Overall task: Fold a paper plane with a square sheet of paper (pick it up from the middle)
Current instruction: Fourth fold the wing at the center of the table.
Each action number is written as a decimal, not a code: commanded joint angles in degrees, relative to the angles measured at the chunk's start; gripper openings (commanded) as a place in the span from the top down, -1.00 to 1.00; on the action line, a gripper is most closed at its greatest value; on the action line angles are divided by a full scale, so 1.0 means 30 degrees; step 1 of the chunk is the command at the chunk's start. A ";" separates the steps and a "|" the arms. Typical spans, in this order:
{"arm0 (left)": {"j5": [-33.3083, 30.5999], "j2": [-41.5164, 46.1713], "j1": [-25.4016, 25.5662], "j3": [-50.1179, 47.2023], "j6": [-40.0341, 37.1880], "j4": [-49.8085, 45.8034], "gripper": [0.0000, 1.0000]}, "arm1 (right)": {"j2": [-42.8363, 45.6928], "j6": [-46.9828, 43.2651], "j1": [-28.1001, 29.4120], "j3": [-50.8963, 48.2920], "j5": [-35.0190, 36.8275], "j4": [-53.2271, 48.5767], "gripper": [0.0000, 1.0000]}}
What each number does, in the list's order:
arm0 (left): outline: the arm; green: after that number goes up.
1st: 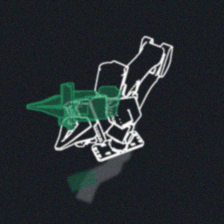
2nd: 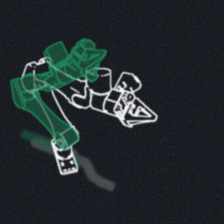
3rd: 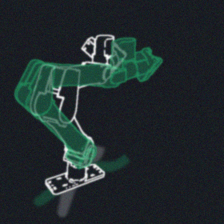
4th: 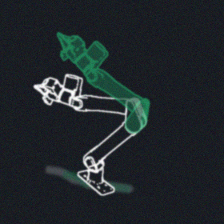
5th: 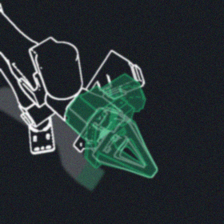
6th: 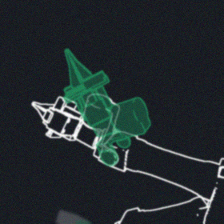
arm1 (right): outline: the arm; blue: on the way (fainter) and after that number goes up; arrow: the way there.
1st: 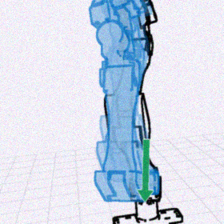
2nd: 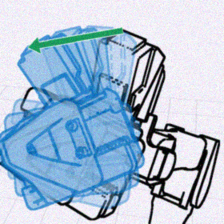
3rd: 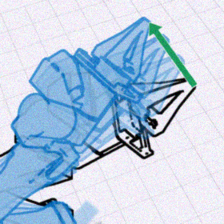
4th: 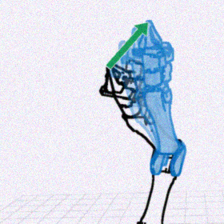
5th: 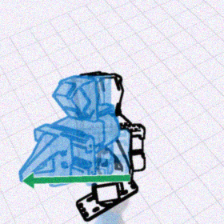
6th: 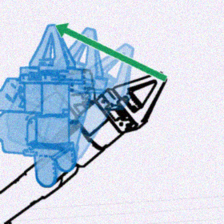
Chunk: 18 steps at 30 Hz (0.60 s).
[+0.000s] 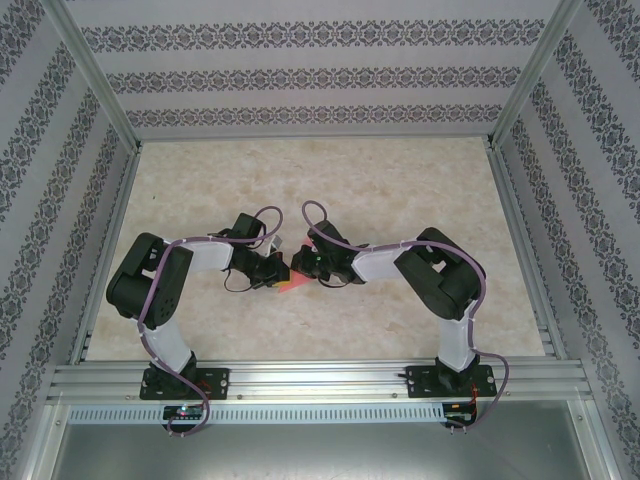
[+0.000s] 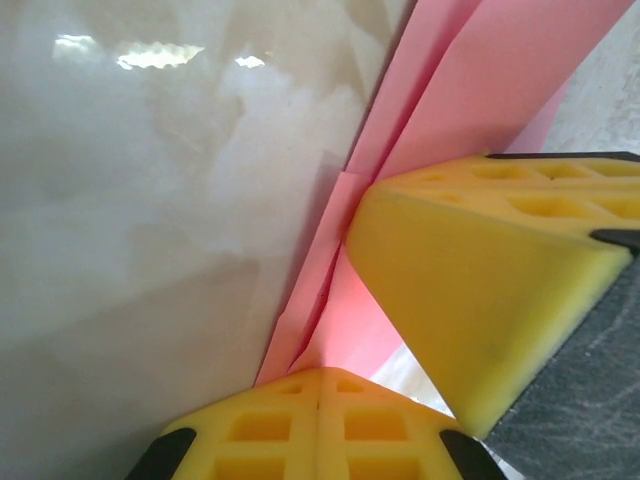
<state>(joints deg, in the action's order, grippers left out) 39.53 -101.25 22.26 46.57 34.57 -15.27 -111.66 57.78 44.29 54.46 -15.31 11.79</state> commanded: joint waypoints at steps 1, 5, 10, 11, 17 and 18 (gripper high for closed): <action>-0.4869 -0.1310 -0.0103 -0.1336 -0.0306 -0.1662 1.00 | -0.0594 -0.0138 -0.1010 -0.0863 0.1031 -0.0207 0.83; -0.4908 -0.1464 -0.0118 -0.1488 -0.0327 -0.1558 1.00 | -0.0706 -0.0349 -0.1510 -0.0874 0.0880 0.0273 0.81; -0.4915 -0.1536 -0.0125 -0.1718 -0.0413 -0.1464 1.00 | -0.0692 -0.0336 -0.2115 -0.1101 0.0771 0.0797 0.80; -0.4949 -0.1544 -0.0110 -0.1765 -0.0419 -0.1443 1.00 | -0.0691 -0.0414 -0.2262 -0.1075 0.0704 0.0830 0.80; -0.4969 -0.1649 -0.0107 -0.1853 -0.0447 -0.1331 1.00 | -0.0661 -0.0674 -0.2999 -0.1160 0.0680 0.0985 0.78; -0.4945 -0.1667 -0.0105 -0.1868 -0.0452 -0.1328 1.00 | -0.0690 -0.0713 -0.3098 -0.1160 0.0623 0.1038 0.78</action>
<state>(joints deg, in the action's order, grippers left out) 39.68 -100.95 22.24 45.25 34.57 -13.26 -111.72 57.65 38.09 52.69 -18.98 15.79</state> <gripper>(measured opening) 0.066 0.108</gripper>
